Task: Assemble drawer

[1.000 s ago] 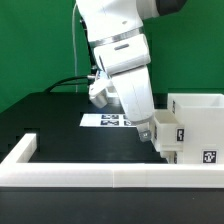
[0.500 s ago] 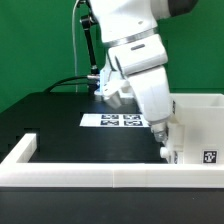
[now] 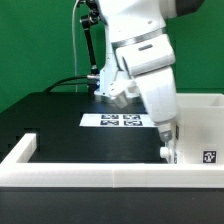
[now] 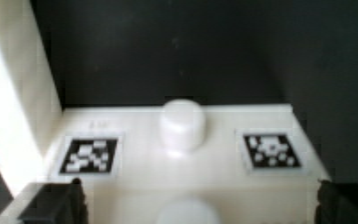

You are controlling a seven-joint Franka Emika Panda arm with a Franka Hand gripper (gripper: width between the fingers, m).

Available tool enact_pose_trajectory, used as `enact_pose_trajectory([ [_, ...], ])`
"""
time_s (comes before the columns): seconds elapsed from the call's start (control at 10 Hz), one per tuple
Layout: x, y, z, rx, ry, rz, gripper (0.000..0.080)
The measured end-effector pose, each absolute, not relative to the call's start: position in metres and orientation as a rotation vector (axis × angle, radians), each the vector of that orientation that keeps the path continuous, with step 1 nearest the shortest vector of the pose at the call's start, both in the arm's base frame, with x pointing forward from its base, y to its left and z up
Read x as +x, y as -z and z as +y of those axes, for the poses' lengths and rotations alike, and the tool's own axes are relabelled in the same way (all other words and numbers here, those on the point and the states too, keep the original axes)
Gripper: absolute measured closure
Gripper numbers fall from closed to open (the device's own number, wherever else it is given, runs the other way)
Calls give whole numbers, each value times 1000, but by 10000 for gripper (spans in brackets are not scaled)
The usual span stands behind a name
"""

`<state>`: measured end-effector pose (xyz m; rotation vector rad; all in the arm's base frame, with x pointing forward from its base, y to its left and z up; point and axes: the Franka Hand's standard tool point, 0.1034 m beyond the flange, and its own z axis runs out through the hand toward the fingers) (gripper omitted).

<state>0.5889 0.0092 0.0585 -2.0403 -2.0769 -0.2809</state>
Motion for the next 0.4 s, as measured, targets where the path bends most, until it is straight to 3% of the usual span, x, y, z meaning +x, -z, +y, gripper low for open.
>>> enact_pose_trajectory([
  [0.2, 586, -59, -12, -2074, 287, -2058, 150],
  [0.4, 586, -57, -10, -2072, 287, -2056, 150],
])
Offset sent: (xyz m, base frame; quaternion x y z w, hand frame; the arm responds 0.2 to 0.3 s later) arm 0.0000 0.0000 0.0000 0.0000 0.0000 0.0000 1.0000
